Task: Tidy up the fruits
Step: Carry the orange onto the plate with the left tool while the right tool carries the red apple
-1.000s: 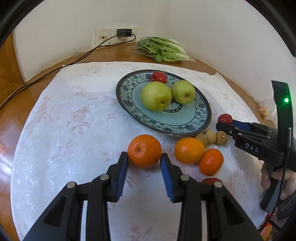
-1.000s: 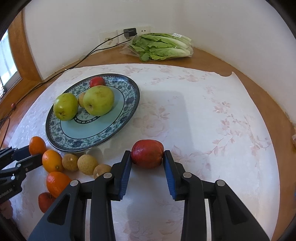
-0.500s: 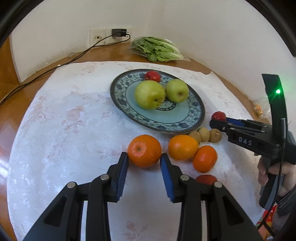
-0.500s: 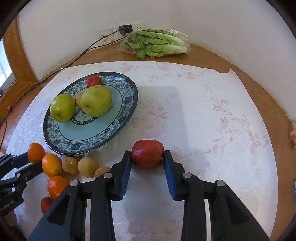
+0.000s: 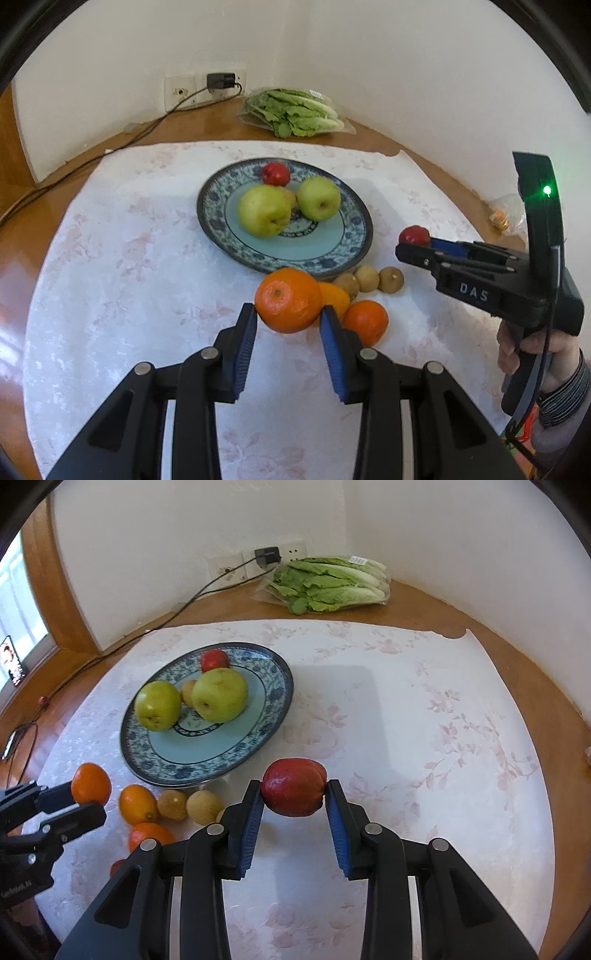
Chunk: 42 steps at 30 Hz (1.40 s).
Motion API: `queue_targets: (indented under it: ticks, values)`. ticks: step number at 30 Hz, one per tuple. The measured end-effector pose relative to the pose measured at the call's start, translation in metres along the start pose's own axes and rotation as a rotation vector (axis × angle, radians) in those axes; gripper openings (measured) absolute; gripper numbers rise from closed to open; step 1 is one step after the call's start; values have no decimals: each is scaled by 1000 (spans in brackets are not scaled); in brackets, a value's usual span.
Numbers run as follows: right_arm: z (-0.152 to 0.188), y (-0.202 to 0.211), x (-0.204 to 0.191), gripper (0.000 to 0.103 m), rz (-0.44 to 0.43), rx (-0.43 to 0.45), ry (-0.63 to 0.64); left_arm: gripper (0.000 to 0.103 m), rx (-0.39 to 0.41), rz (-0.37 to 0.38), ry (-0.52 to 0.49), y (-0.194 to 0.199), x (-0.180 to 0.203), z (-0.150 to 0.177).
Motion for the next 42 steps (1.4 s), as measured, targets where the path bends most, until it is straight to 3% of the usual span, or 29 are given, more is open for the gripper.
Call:
queue_targets:
  ticks: [19, 31, 42]
  values:
    - [-17, 14, -30, 35, -73, 22, 118, 37, 10, -10, -5, 10, 1, -34]
    - [-30, 7, -32, 35, -93, 24, 156, 37, -3, -40, 12, -10, -2, -56]
    - [-38, 0, -40, 35, -107, 35, 204, 37, -26, -22, 24, -28, -1, -61]
Point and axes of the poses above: each gripper's, at about its wrist camera, not at the fingertips, and y roughly against the way its jaws point, x to its right, z to its underside, the point moved 8 cm from there along -y, roughly the way its jaws point, and after that the axes turned 9 degrees about -x, right-handed, at the moved point
